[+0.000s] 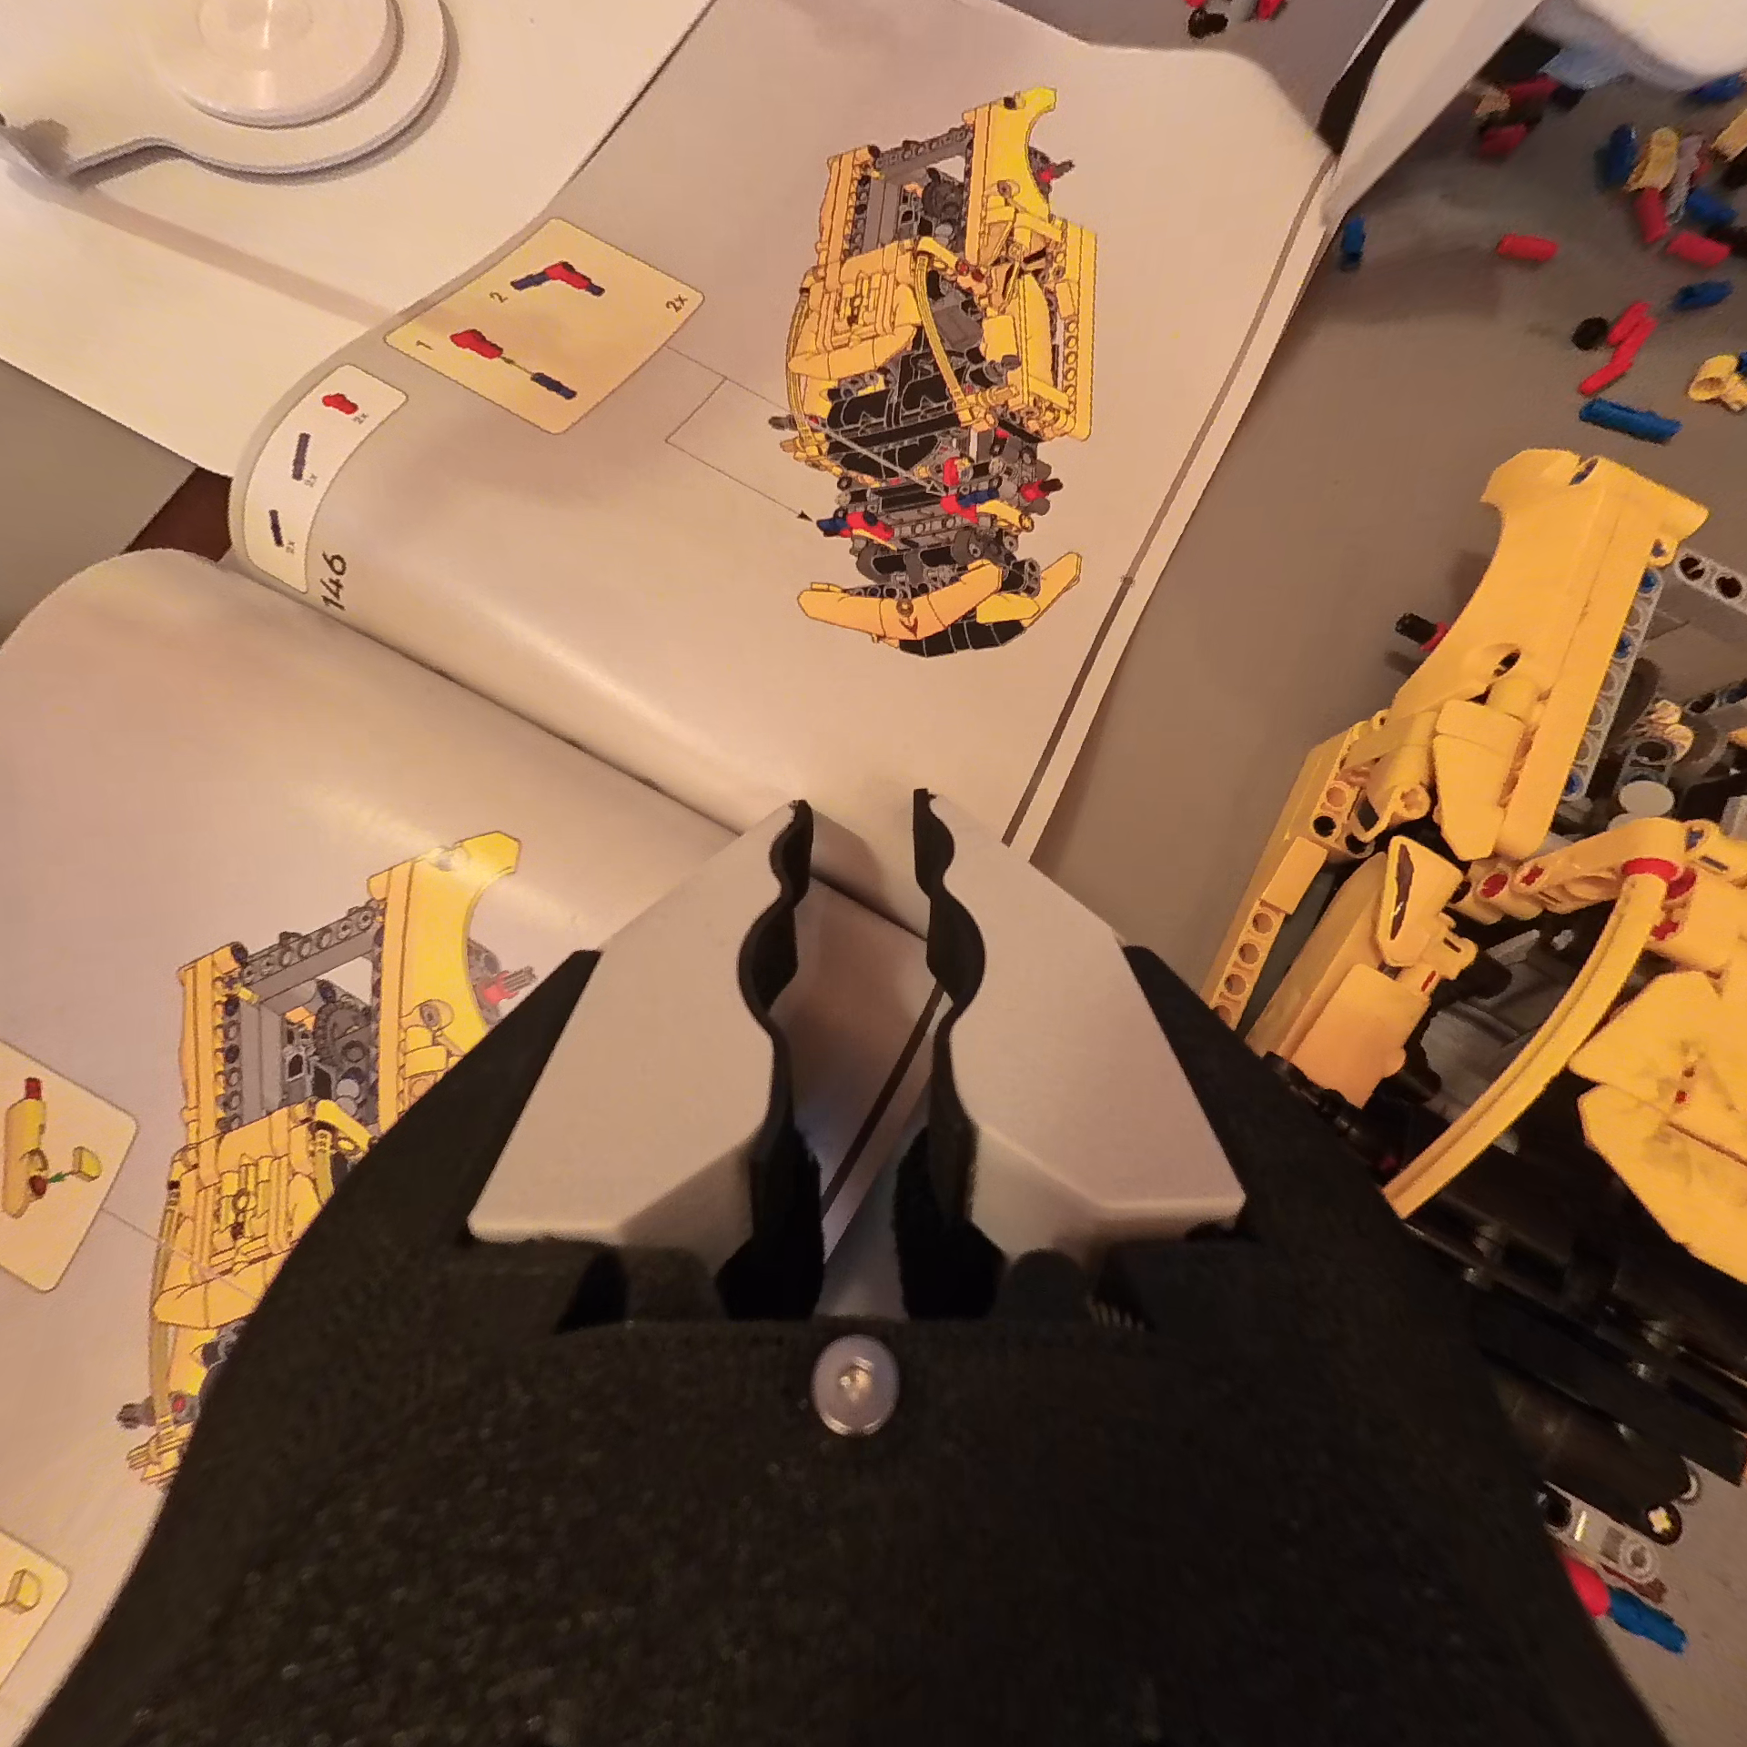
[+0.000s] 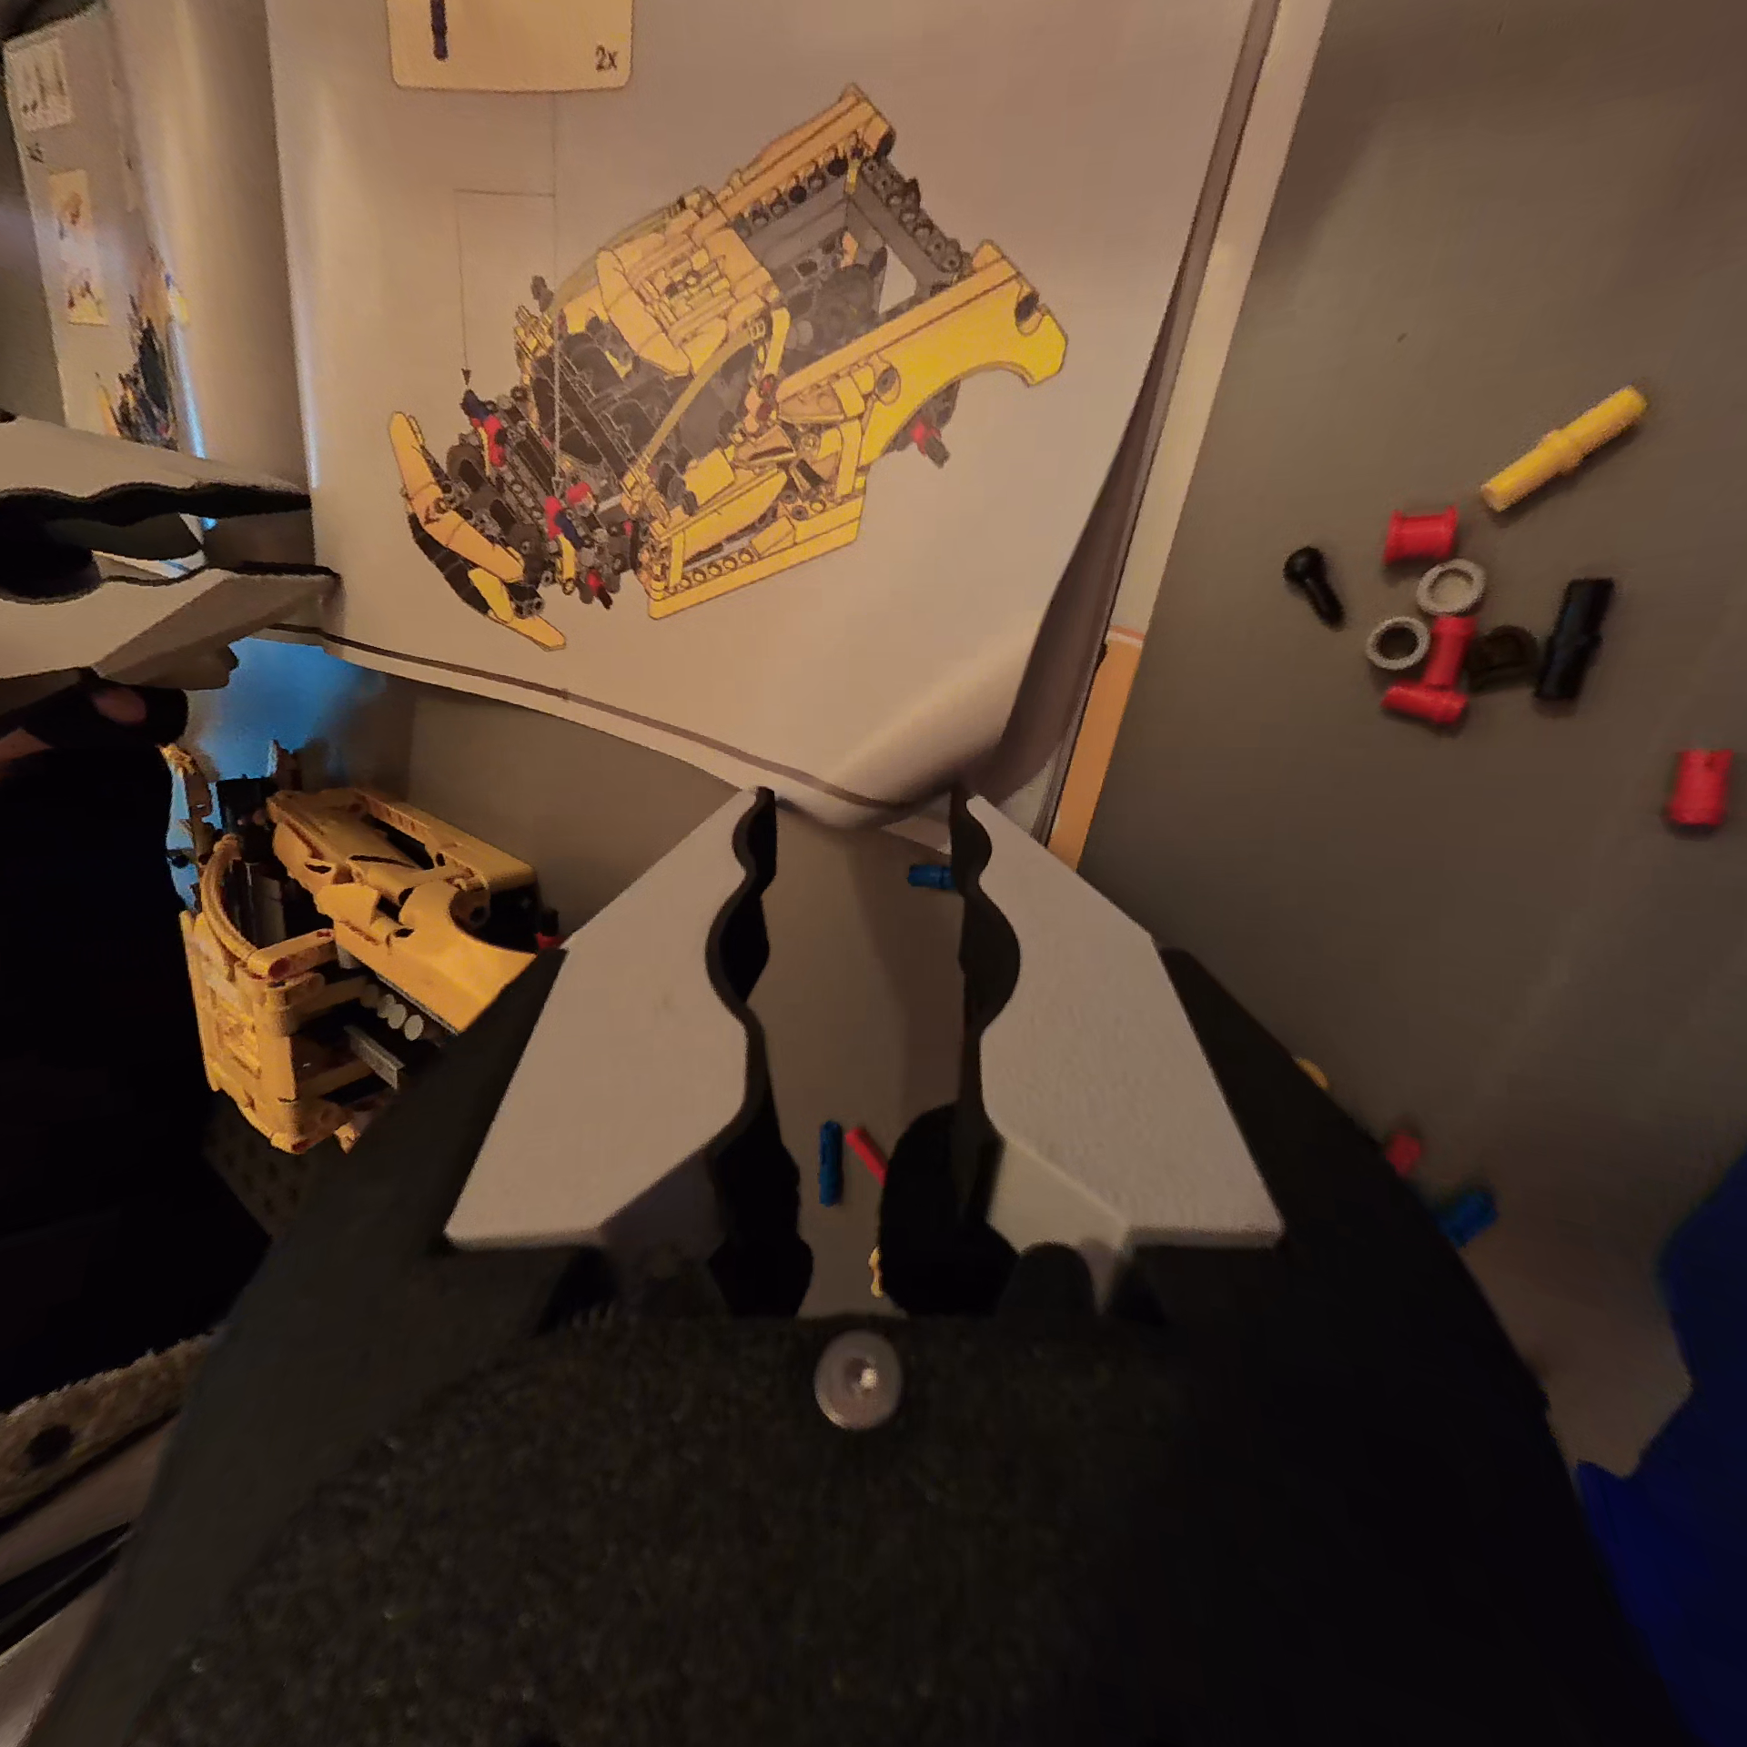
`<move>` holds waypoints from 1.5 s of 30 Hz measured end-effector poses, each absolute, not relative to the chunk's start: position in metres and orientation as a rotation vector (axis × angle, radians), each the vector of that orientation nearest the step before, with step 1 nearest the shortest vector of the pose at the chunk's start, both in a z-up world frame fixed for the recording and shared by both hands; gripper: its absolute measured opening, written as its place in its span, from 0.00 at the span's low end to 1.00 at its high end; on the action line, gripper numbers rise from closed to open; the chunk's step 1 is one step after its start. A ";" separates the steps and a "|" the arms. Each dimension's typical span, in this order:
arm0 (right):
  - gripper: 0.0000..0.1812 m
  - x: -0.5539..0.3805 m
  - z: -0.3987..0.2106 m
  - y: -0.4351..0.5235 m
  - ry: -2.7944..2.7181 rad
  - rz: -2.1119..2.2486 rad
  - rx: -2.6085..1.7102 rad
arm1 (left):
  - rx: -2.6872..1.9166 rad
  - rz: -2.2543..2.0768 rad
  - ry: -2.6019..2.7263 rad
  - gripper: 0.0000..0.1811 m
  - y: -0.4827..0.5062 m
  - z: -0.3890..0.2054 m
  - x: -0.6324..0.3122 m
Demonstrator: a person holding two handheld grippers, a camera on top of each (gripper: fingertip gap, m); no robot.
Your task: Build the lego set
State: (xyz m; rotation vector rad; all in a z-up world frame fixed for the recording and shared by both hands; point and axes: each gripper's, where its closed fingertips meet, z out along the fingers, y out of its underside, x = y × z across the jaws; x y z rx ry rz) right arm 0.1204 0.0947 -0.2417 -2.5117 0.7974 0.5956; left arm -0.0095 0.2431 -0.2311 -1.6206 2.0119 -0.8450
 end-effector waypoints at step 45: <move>0.18 0.132 -0.233 0.100 0.894 0.730 -2.321 | -1.610 -0.833 2.013 0.12 0.242 -0.232 -0.009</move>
